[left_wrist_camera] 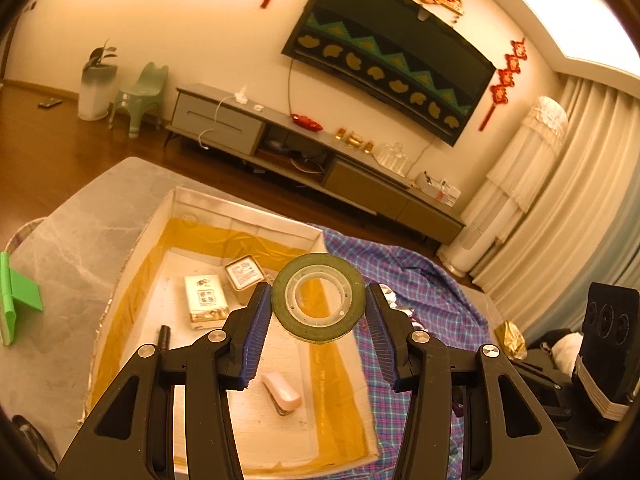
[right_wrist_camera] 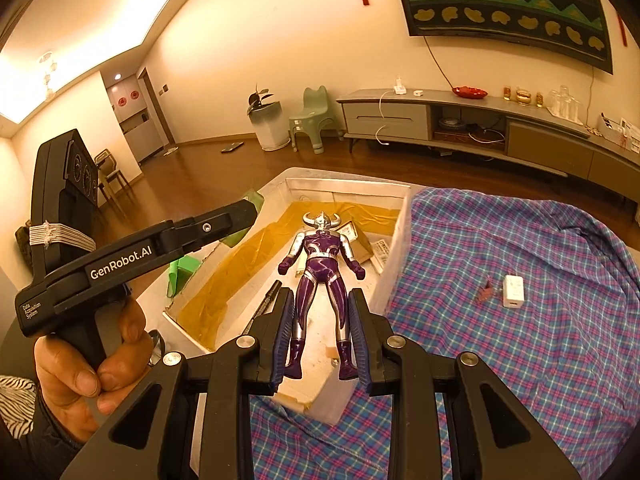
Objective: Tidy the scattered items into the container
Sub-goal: 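Lower the figurine and tape roll into the box and open both grippers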
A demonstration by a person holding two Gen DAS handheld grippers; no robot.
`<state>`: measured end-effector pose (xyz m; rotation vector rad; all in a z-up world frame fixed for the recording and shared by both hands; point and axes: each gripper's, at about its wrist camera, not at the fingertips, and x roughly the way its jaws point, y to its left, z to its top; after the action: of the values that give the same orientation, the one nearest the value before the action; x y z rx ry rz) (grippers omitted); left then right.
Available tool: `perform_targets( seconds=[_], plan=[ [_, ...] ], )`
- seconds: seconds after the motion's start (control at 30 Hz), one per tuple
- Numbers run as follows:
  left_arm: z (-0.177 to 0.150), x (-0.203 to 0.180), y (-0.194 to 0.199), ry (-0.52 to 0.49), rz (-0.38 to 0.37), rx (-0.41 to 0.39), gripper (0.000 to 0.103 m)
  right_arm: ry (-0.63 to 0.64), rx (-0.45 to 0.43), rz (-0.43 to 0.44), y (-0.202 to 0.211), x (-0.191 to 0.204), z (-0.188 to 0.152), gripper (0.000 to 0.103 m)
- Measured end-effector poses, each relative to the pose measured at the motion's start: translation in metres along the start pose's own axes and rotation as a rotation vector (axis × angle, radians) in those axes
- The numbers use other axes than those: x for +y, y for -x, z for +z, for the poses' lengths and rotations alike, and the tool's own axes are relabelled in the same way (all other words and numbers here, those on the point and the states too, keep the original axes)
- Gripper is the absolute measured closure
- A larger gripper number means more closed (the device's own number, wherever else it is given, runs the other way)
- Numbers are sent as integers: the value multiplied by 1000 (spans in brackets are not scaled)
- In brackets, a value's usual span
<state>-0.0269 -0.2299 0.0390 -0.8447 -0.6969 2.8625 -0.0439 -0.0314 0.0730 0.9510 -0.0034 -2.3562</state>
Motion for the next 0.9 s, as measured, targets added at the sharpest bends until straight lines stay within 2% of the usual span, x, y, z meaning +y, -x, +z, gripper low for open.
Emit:
perform_targets(
  seconds=[0.43, 0.9],
  plan=[
    [12, 36, -7, 106, 54, 13, 54, 41, 31, 15, -31, 18, 23, 74],
    [15, 60, -14, 153, 127, 48, 54, 60, 85, 13, -64, 23, 46, 74]
  ],
)
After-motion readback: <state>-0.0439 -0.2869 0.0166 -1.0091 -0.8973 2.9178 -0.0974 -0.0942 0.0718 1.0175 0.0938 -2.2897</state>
